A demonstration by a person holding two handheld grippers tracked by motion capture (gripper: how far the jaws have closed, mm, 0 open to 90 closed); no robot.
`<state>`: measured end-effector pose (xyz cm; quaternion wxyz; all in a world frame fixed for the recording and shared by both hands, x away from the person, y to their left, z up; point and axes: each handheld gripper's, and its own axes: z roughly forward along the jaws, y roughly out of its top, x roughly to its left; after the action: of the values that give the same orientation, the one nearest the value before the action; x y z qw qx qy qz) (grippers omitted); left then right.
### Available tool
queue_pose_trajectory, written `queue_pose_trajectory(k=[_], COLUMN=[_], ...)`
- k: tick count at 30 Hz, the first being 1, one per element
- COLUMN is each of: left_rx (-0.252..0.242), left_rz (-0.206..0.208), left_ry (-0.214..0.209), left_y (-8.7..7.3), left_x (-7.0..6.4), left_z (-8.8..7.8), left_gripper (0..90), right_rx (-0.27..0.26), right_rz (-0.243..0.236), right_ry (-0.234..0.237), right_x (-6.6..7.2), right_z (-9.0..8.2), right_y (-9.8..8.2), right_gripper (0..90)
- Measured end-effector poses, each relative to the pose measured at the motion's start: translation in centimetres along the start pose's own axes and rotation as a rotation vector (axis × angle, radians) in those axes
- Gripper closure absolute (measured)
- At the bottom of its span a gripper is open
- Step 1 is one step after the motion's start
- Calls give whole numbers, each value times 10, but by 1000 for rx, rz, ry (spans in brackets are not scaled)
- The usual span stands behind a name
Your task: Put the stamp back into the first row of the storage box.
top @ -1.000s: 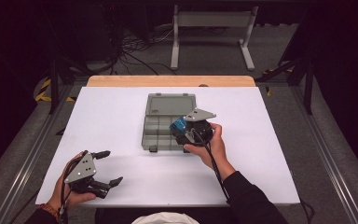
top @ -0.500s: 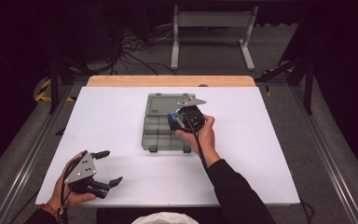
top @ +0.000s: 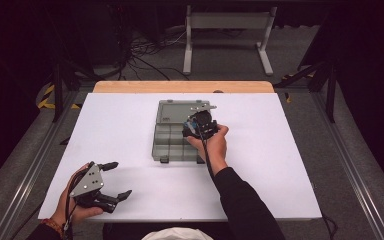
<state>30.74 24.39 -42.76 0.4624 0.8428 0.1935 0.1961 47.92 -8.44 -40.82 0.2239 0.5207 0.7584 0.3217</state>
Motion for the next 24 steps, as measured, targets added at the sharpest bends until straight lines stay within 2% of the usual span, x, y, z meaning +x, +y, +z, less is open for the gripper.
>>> queue_pose_trajectory(k=[8, 24], left_rx=[6, 6], left_rz=[6, -4], left_ry=[-5, -14], left_y=[0, -1], left_x=[0, 0], left_z=[0, 1], left_gripper=[67, 69], right_rx=[20, 23], right_rz=[52, 49], right_ry=[5, -20], right_x=[-1, -4], right_z=[6, 12], right_y=[-2, -1], right_gripper=[317, 316])
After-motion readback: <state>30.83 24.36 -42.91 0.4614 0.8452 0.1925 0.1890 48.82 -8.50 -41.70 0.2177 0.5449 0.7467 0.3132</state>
